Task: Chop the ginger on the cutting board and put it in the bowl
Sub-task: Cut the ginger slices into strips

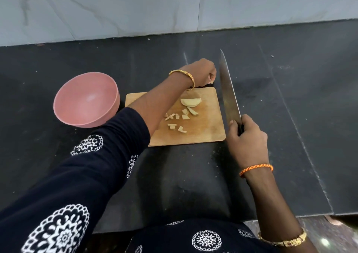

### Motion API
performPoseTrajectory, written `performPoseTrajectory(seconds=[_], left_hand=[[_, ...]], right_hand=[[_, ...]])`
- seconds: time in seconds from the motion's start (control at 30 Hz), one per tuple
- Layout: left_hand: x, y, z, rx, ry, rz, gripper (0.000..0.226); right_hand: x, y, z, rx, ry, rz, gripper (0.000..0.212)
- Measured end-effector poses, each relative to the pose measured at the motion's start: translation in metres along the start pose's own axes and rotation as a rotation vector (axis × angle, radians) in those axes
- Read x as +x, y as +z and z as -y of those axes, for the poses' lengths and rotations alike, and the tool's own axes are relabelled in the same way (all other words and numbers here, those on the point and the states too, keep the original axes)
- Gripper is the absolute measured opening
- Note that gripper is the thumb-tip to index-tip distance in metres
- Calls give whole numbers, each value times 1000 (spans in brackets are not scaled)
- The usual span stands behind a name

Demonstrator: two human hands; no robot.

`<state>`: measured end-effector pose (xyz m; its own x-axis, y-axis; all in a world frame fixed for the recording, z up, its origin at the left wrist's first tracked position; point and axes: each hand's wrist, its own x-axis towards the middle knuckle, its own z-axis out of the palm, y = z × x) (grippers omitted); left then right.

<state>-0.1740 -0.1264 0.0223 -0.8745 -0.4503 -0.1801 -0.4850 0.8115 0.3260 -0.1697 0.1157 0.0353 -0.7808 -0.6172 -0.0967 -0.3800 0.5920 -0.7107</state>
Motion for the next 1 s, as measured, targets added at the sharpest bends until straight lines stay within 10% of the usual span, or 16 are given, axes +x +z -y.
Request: performPoseTrajectory(seconds=[0.3, 0.5, 0.7, 1.0], left_hand=[[-54, -26, 6, -283, -185, -202, 6], [-123, -23, 11, -344, -287, 6, 24], [-138, -14, -3, -1180, -535, -235, 45], [-146, 1, -13, -963, -611, -500, 99]], right_hand=[[-7, -1, 4, 12, -50, 38, 30], [-18, 8, 5, 2, -84, 89, 30], [-35, 15, 10, -215, -141, 58, 17], [-41, 19, 4, -248, -178, -11, 22]])
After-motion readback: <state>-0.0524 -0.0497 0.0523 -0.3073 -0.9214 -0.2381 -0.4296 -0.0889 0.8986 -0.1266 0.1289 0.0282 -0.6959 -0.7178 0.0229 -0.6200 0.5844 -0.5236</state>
